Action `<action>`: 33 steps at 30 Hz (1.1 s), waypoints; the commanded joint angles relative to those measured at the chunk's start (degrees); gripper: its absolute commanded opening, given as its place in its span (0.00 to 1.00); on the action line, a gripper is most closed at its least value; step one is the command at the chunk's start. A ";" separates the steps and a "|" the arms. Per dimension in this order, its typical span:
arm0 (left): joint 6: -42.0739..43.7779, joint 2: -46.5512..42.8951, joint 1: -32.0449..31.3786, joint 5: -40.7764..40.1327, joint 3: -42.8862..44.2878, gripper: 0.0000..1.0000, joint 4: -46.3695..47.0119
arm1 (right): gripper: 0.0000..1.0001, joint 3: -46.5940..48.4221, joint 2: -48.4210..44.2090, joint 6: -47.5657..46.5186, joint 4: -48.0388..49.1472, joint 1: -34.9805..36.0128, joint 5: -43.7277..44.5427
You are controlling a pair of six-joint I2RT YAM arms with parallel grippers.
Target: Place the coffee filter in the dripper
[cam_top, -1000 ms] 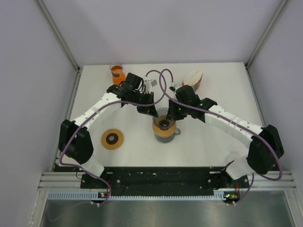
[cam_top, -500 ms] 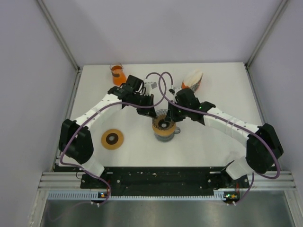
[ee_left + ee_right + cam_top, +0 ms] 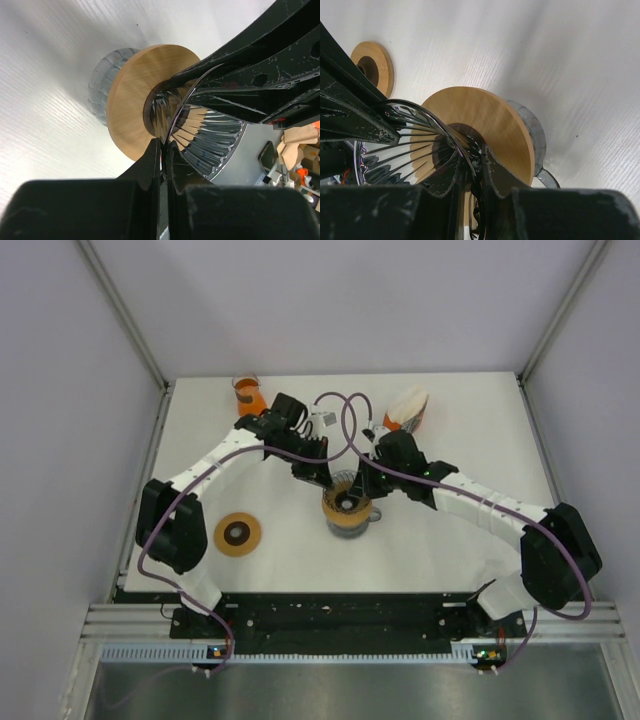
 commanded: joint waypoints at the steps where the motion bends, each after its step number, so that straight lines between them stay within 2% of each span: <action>1: 6.17 9.53 -0.49 -4.21 -2.83 0.00 -6.96 | 0.00 -4.17 3.88 -4.02 1.55 -0.34 1.61; 10: 6.17 10.77 -0.32 -6.49 -4.42 0.00 -5.56 | 0.00 -3.83 4.50 -4.81 0.93 -0.43 2.76; 14: 6.26 9.90 -0.23 -7.20 -0.21 0.00 -8.10 | 0.00 -0.32 3.80 -6.04 -1.18 -0.43 1.18; 18: 5.82 5.94 -0.23 -7.02 3.14 0.00 -8.29 | 0.23 2.59 1.69 -6.40 -1.88 -0.43 -0.23; 22: 6.08 3.65 -0.14 -6.93 4.46 0.00 -9.25 | 0.35 5.92 0.02 -7.97 -3.20 -0.43 -1.28; 28: 6.60 1.72 -0.32 -6.41 5.08 0.02 -9.69 | 0.41 10.33 0.10 -9.82 -6.45 -0.43 -0.50; 33: 7.31 0.40 -0.23 -6.58 5.25 0.12 -9.52 | 0.41 10.33 -0.78 -10.18 -7.68 -0.43 1.00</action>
